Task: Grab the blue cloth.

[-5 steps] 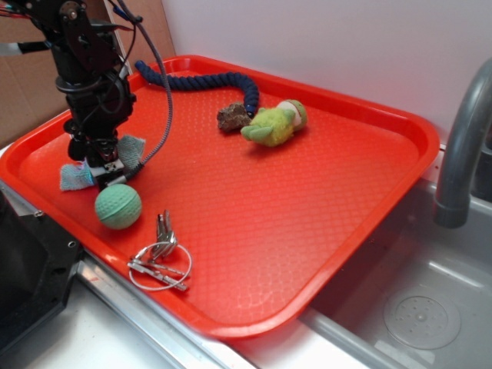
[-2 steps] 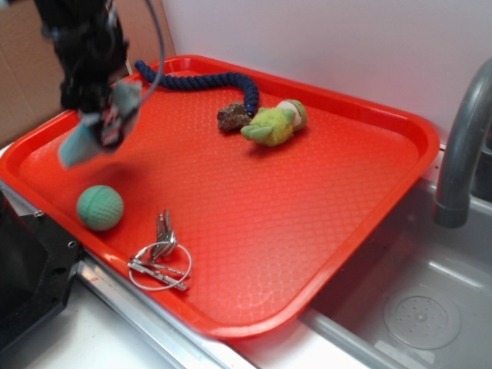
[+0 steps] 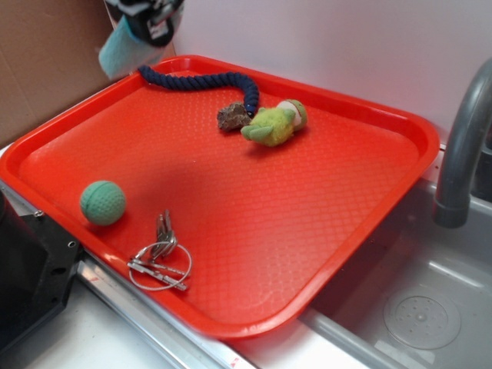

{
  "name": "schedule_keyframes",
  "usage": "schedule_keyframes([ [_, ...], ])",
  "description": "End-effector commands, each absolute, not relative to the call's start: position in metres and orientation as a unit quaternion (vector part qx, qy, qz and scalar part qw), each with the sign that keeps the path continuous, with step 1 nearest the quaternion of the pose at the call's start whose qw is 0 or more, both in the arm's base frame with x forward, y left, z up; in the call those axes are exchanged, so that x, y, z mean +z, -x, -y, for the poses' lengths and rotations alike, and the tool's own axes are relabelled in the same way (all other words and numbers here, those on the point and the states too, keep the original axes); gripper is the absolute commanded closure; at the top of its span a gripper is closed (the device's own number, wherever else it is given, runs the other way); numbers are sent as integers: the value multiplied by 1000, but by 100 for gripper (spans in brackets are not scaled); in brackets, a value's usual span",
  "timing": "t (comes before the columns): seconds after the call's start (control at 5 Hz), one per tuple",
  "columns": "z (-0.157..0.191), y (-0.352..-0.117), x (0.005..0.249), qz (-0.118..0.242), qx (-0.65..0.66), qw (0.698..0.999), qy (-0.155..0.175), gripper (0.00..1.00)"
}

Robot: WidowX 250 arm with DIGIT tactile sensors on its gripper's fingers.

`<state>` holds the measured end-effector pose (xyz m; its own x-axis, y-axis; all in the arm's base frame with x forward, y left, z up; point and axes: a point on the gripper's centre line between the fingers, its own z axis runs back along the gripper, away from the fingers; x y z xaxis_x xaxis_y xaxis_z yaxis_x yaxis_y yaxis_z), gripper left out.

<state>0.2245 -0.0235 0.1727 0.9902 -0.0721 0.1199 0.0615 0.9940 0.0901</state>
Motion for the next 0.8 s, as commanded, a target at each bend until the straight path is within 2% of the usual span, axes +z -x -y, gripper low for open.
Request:
schedule_keyframes([
  [0.0, 43, -224, 211, 55, 22, 997, -44, 100],
  [0.2, 34, -221, 217, 61, 47, 997, 13, 100],
  [0.4, 22, -222, 224, 73, 70, 994, 49, 100],
  [0.6, 17, -223, 228, 80, 79, 992, 56, 100],
])
